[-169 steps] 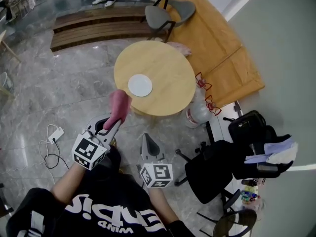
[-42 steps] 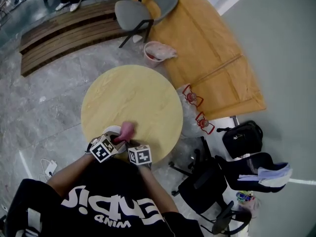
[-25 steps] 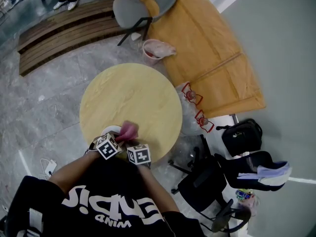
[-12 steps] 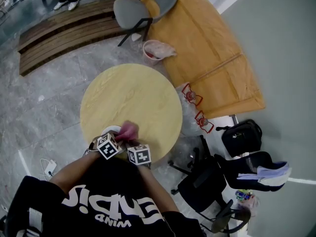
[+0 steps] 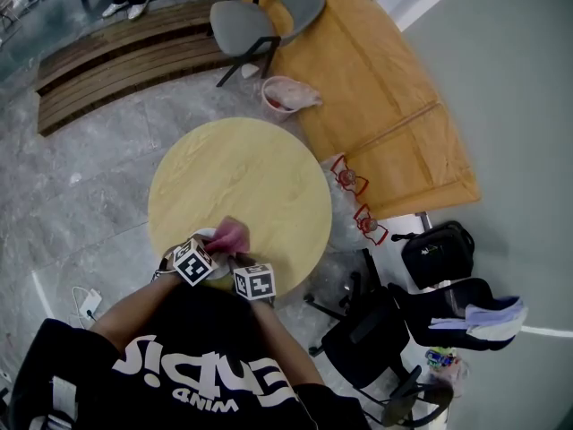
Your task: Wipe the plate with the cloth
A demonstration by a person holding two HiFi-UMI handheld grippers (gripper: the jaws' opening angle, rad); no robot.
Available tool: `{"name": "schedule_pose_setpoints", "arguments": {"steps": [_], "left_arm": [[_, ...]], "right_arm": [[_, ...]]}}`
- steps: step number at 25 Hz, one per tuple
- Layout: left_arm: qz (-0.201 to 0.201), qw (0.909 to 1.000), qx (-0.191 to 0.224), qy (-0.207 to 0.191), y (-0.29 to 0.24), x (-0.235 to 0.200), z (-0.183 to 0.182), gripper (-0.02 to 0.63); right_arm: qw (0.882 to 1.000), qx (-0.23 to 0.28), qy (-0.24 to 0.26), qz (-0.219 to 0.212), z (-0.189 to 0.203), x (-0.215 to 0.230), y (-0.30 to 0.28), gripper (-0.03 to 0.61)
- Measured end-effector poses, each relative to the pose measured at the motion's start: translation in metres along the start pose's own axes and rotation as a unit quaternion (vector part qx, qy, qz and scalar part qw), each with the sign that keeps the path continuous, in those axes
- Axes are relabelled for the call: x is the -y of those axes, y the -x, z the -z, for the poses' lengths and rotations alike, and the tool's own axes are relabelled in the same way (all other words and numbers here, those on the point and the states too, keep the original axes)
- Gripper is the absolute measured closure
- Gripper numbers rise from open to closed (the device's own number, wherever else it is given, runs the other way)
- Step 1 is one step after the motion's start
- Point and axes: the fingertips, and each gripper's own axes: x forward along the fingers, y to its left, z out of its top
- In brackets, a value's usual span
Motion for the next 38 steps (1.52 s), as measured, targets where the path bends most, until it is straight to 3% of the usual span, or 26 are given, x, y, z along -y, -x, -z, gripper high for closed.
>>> {"name": "schedule_pose_setpoints", "arguments": {"steps": [13,20,38], "left_arm": [[-0.042,0.9982,0.005,0.042,0.016,-0.026,0.015,0.563],[-0.049,0.9973,0.008,0.053,0.021,-0.03,0.022,0.563],[-0.071,0.9958,0.007,0.057,0.034,-0.037,0.031,0.563]], "right_arm": [[1.0,0.015,-0.02,-0.001,0.001,0.001,0.0,0.485],[1.0,0.016,-0.002,0.011,0.001,0.0,0.001,0.485],[1.0,0.017,0.01,0.008,0.0,-0.001,0.001,0.485]]}}
